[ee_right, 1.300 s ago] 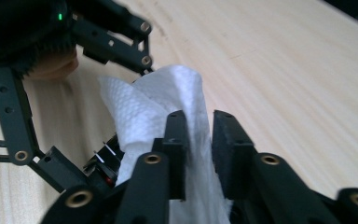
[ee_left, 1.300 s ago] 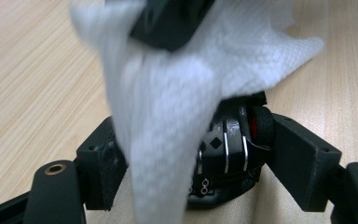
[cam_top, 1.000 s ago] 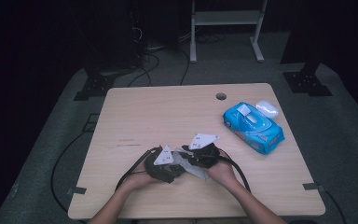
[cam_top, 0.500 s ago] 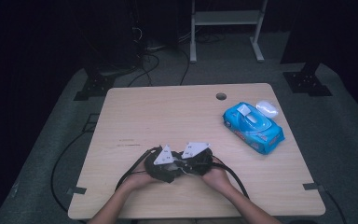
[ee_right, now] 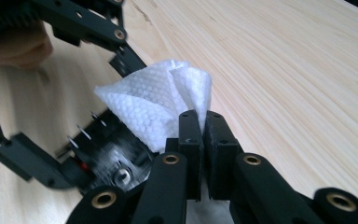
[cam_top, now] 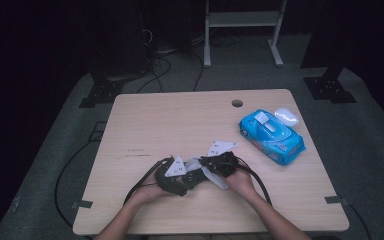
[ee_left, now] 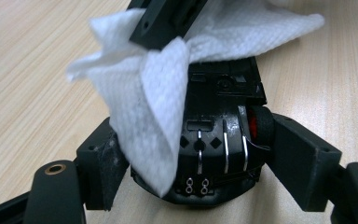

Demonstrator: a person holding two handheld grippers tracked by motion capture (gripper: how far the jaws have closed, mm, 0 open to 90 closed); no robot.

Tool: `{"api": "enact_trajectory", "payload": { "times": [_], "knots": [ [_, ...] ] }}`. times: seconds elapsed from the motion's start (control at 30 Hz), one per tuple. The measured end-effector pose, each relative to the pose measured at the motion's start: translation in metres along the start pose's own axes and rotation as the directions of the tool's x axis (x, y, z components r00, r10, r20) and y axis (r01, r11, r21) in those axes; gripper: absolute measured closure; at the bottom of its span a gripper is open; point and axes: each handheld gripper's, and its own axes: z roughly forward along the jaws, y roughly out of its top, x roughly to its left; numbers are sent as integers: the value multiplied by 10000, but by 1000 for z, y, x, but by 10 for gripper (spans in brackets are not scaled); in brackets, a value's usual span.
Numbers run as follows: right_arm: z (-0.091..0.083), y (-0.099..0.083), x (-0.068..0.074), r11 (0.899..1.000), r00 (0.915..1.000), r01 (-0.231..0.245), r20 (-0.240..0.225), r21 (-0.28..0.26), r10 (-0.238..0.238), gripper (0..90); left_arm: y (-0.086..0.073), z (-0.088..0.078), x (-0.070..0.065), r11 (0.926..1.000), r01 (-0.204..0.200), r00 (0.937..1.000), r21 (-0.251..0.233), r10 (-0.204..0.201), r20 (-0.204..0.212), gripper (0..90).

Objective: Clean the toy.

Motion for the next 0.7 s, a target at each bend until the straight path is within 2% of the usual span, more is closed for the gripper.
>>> {"api": "enact_trajectory", "payload": {
  "times": [0.1, 0.2, 0.33, 0.4, 0.47, 0.6, 0.63, 0.7],
  "knots": [
    [1, 2, 2, 9997, 9997, 231, 35, 46, -231, 858, 0, 0, 0, 10000, -29, 10000, -8, 29, 6, 251],
    [-4, -3, -5, 9997, 9993, 228, 293, 98, -231, 858, -1, 0, 0, 9999, 61, 10000, -80, -61, 29, 251],
    [-14, -12, -22, 9997, 9968, -142, 787, 190, 127, 858, -1, 0, 0, 10000, 18, 10000, -43, -18, 10, 251],
    [-16, -14, -25, 9995, 9963, -270, 826, 155, 256, 858, 0, 0, 0, 10000, -45, 10000, -1, 45, -16, 251],
    [-15, -13, -21, 9997, 9966, -160, 806, 181, 145, 860, 0, 0, 0, 10000, 73, 10000, -47, -73, 10, 251],
    [-7, -7, -4, 9999, 9996, 128, 258, 68, -129, 860, -1, 1, 1, 9998, 177, 9998, -102, -176, 79, 251],
    [-6, -5, -2, 9995, 9992, 317, 239, 59, -319, 860, -1, 0, 1, 9999, 127, 9999, -82, -126, 78, 251],
    [-7, -6, -2, 9991, 9989, 392, 257, 132, -395, 860, -1, 1, 1, 9999, 110, 9999, -107, -110, 48, 251]
  ]
}}
